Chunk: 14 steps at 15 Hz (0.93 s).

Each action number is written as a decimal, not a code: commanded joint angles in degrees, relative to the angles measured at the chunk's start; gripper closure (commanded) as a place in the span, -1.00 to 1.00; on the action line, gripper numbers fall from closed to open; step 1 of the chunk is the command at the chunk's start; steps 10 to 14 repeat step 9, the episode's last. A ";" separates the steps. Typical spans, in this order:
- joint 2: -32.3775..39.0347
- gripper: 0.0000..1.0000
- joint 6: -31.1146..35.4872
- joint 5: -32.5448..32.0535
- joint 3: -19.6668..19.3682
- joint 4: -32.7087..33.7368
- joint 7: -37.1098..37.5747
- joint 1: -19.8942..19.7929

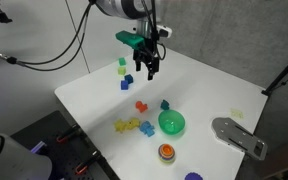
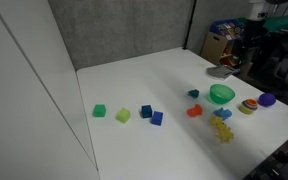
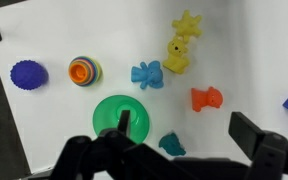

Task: Remove the orange toy from the green bowl and drop it on the table

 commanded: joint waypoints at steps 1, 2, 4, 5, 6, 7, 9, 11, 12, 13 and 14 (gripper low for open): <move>-9.54 -1.00 -1.18 -0.56 1.25 -5.72 -0.43 -1.07; -11.79 -1.00 -1.15 -0.31 1.42 -6.99 -0.91 -1.18; -15.50 -1.00 -0.89 -0.10 1.77 -9.24 -1.30 -1.36; -16.89 -1.00 -1.07 0.01 1.93 -10.05 -1.42 -1.47; -18.25 -1.00 -1.34 -0.01 2.07 -11.01 -1.16 -1.62; -14.45 -1.00 -0.89 0.19 2.26 -8.06 -0.51 -1.66; -15.65 -1.00 -0.89 0.20 2.50 -8.82 -0.52 -1.80; -15.65 -1.00 -0.89 0.20 2.50 -8.82 -0.52 -1.80; -15.65 -1.00 -0.89 0.20 2.50 -8.82 -0.52 -1.80; -15.65 -1.00 -0.89 0.20 2.50 -8.82 -0.52 -1.80; -15.65 -1.00 -0.89 0.20 2.50 -8.82 -0.52 -1.80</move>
